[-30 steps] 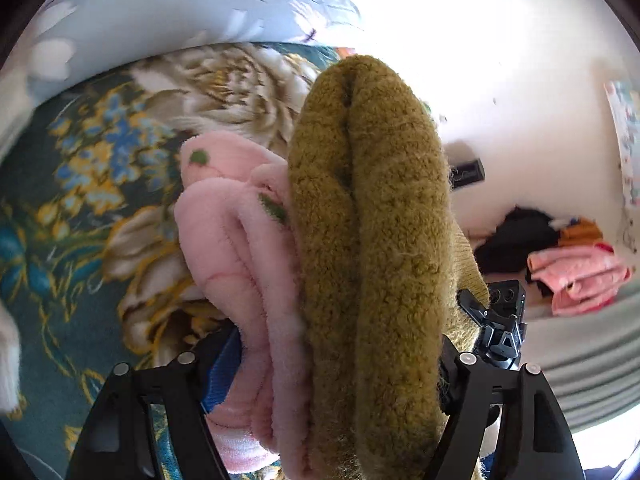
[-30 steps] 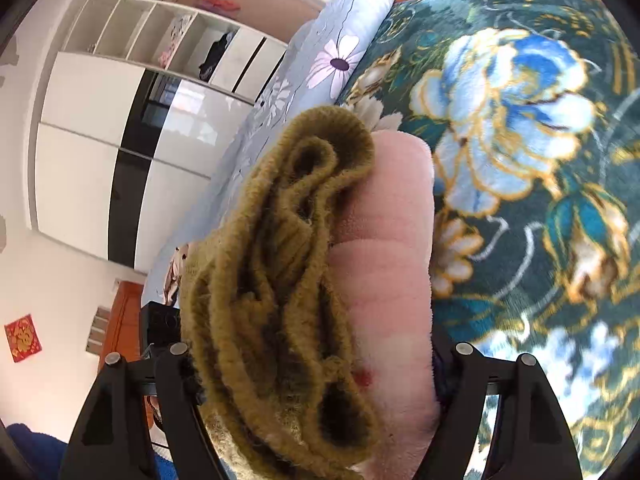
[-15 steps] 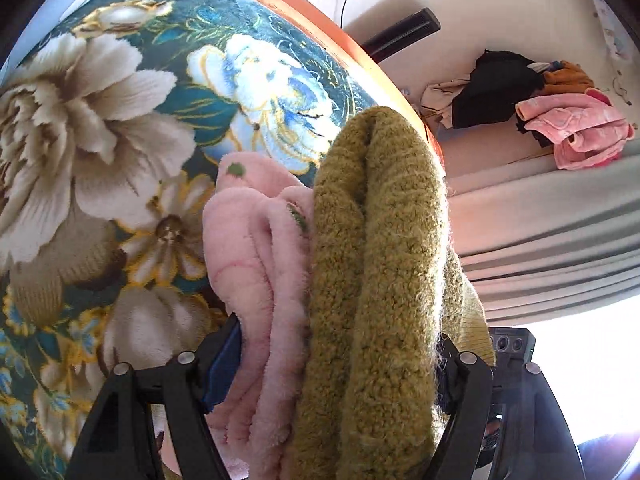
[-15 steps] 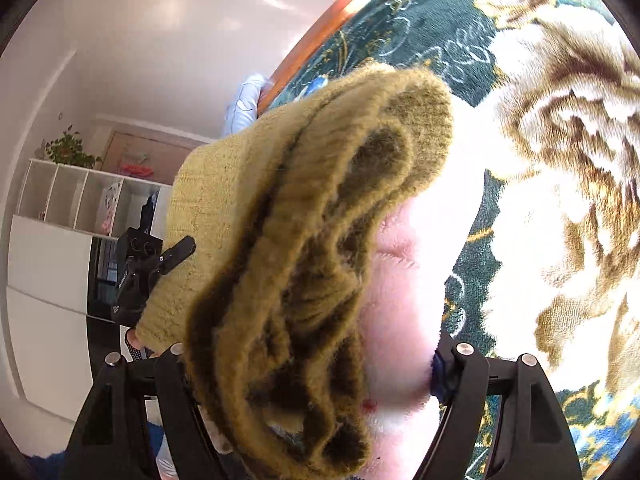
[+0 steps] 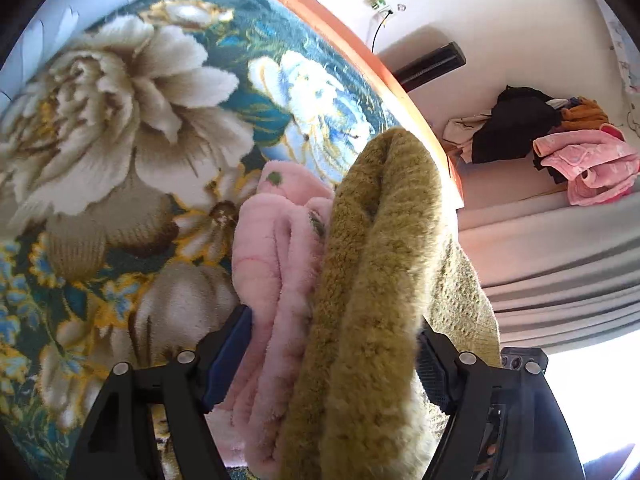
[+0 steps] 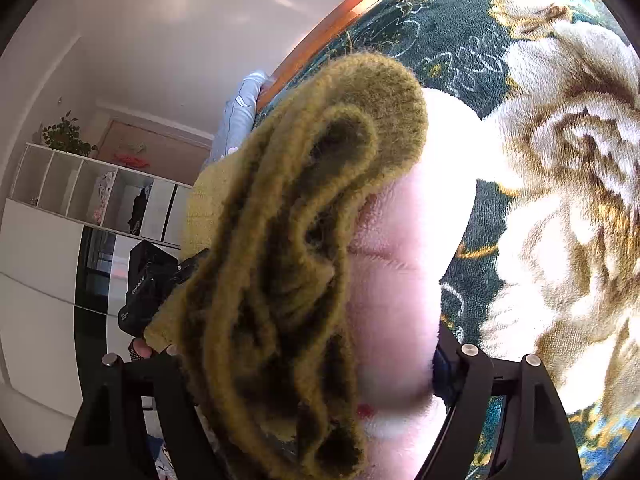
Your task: Fold clothes
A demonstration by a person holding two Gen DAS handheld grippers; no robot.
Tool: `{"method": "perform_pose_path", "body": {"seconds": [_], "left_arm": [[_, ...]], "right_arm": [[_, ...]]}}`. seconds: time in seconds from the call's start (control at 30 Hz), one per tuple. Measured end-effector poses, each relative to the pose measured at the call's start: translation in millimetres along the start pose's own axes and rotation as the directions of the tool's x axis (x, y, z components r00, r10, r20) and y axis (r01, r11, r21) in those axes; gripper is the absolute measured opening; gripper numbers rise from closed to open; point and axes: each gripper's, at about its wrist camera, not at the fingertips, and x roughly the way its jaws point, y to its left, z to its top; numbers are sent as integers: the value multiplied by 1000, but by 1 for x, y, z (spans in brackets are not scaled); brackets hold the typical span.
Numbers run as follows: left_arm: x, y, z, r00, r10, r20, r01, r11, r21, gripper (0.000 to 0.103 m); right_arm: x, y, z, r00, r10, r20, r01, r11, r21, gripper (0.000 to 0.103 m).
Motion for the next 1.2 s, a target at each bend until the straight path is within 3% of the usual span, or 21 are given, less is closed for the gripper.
{"method": "perform_pose_path", "body": {"seconds": [0.1, 0.23, 0.3, 0.43, 0.47, 0.57, 0.63, 0.7, 0.8, 0.9, 1.07, 1.2], "left_arm": [[-41, -11, -9, 992, 33, 118, -34, 999, 6, 79], [-82, -54, -32, 970, 118, 214, -144, 983, 111, 79], [-83, -86, -48, 958, 180, 222, -229, 948, 220, 79], [-58, -125, -73, 948, 230, 220, -302, 867, 396, 79], [-52, -126, -76, 949, 237, 208, -304, 862, 406, 79], [-36, -112, -76, 952, 256, 166, -299, 888, 349, 79], [-30, -97, -77, 955, 246, 166, -287, 904, 318, 79], [-24, -90, -78, 953, 257, 161, -298, 898, 324, 79], [-11, -86, -78, 950, 274, 148, -309, 882, 356, 79], [1, -86, -79, 934, 314, 169, -356, 852, 383, 79], [12, -82, -79, 921, 339, 193, -389, 839, 381, 79], [12, -88, -81, 906, 370, 207, -422, 834, 355, 79]], "right_arm": [[-17, 9, 2, 997, -78, -16, 77, 995, -60, 83], [-44, 21, 5, 982, -187, -27, 181, 972, -152, 83], [-57, 27, 6, 970, -241, -28, 231, 952, -199, 83], [-74, 76, 19, 930, -353, 102, 365, 857, -364, 83], [-67, 92, 20, 937, -331, 113, 348, 846, -403, 83], [-44, 140, 21, 963, -241, 121, 268, 811, -520, 83], [-22, 156, 10, 977, -202, 65, 203, 803, -561, 83], [-10, 147, 0, 980, -198, 34, 181, 794, -581, 83], [9, 118, -2, 965, -262, 12, 223, 792, -569, 83], [20, 99, 3, 964, -264, 16, 228, 796, -561, 83], [20, 93, 9, 974, -224, 22, 200, 818, -539, 83], [21, 91, 4, 973, -227, 39, 208, 797, -566, 84]]}}
